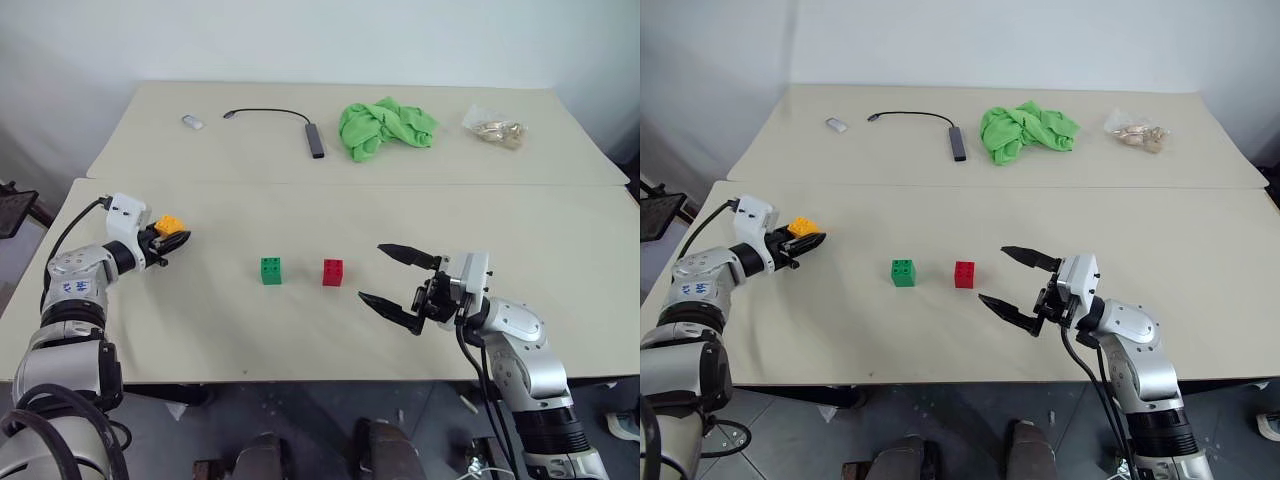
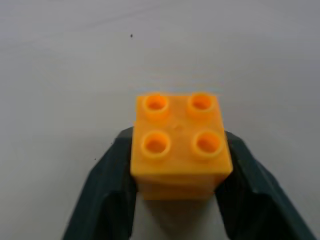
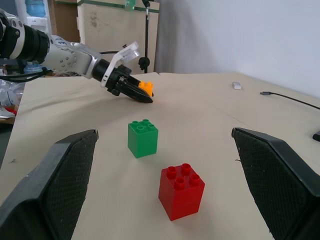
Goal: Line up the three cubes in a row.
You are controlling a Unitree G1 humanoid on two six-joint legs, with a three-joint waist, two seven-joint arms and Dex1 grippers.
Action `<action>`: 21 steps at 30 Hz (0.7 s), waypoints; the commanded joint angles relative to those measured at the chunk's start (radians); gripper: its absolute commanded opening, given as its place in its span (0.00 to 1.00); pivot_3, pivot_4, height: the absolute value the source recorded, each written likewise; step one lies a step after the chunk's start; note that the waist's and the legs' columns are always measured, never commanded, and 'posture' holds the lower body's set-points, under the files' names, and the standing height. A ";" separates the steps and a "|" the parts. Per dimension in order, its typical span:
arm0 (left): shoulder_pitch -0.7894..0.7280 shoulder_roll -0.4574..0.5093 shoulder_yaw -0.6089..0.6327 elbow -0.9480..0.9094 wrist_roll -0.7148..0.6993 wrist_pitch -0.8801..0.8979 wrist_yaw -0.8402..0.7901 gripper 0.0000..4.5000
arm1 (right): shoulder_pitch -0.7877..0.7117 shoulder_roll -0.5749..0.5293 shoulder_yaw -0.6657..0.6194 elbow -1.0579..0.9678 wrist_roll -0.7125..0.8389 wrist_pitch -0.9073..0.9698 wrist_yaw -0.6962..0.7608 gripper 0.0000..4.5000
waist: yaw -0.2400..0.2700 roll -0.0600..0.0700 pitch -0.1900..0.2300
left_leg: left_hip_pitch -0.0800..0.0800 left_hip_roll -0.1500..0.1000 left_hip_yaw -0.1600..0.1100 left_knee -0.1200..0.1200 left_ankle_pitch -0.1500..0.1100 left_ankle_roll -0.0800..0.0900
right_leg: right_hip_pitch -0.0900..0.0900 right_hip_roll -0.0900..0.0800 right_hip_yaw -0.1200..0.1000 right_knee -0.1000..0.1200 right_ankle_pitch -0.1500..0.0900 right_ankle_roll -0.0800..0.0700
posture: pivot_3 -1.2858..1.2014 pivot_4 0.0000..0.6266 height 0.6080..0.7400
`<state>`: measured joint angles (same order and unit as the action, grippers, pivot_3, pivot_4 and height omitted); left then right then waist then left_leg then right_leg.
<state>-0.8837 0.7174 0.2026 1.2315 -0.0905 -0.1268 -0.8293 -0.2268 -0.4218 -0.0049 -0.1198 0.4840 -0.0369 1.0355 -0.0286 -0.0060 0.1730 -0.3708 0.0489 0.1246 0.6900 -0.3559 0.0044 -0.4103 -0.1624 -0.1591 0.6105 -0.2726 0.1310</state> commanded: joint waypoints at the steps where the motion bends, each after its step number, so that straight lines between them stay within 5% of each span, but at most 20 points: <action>1: 0.018 0.031 0.034 -0.049 -0.049 0.005 -0.107 0.34 | -0.014 -0.011 -0.001 -0.021 0.005 0.000 0.007 1.00 | 0.000 0.000 0.000 | 0.000 0.000 0.000 0.000 0.000 0.000 | 0.000 0.000 0.000 0.000 0.000 0.000 | 0.52 0.24 1.00; 11: 0.110 0.015 -0.109 -0.327 -0.056 -0.162 -0.635 0.34 | -0.022 -0.026 -0.006 0.002 0.008 0.003 0.033 1.00 | 0.001 0.000 0.000 | 0.000 0.000 0.000 0.001 0.000 0.000 | 0.000 0.000 0.000 0.000 0.000 0.000 | 0.52 0.24 1.00; 21: -0.001 0.027 -0.232 -0.113 0.075 -0.355 -0.652 0.34 | -0.003 -0.060 -0.016 -0.038 0.023 0.037 0.040 1.00 | 0.002 0.000 0.000 | -0.001 0.000 0.000 0.001 0.000 0.000 | 0.000 0.000 0.000 0.000 0.000 0.000 | 0.52 0.24 1.00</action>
<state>-0.8675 0.7223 -0.0261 1.0954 -0.0312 -0.4574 -1.4918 -0.2379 -0.4651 -0.0036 -0.1176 0.4878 0.0000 1.0696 -0.0267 -0.0061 0.1730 -0.3714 0.0489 0.1247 0.6915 -0.3560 0.0046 -0.4104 -0.1625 -0.1589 0.6108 -0.2725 0.1309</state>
